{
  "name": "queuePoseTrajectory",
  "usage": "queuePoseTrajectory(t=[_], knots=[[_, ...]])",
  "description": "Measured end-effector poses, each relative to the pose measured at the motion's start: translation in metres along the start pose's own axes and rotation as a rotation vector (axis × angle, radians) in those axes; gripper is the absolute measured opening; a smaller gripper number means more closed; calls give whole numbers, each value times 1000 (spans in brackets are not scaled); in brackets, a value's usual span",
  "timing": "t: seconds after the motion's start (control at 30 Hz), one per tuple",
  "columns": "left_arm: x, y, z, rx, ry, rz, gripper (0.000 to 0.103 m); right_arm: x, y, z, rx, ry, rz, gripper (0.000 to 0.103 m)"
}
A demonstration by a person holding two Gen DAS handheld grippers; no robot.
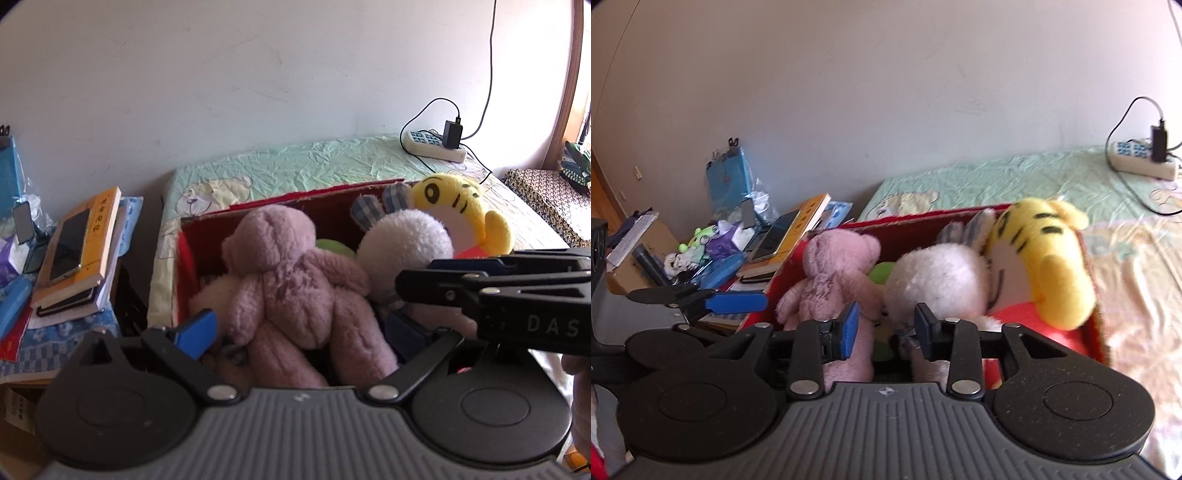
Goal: Organize objects
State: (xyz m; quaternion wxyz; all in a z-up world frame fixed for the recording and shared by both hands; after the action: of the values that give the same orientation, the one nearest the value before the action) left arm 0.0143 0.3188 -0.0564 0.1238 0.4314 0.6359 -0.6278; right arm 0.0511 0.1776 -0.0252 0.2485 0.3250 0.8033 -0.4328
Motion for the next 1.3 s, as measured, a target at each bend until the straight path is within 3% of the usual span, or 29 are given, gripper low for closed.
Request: queuePoseTrajectory(t=[0.3, 0.57, 0.9, 1.07, 1.3], knots=[[-9, -11, 29, -131, -24, -67, 99, -9, -23, 27, 67, -4, 17, 40], [-23, -14, 80, -175, -47, -121, 99, -16, -54, 64, 82, 7, 14, 41], [-45, -8, 157, -171, -40, -154, 99, -21, -94, 134, 159, 30, 12, 46], [-54, -1, 203, -127, -25, -158, 99, -22, -109, 169, 222, 40, 12, 55], [-56, 23, 250, -52, -16, -212, 99, -15, -128, 214, 301, 63, -3, 56]])
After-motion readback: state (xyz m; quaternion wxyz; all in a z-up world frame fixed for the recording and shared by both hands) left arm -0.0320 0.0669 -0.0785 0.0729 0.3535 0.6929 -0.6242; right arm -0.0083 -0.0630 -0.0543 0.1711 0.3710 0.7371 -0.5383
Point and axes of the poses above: each gripper's, at about its wrist camera, not at the fingertips, and y roughly the way its jaws point, z to its right, x to its underside, the point moved 7 cm from there along y, roughly the way its jaws point, and after that the axes turned 13 degrees about y, right-handed, at the moved point
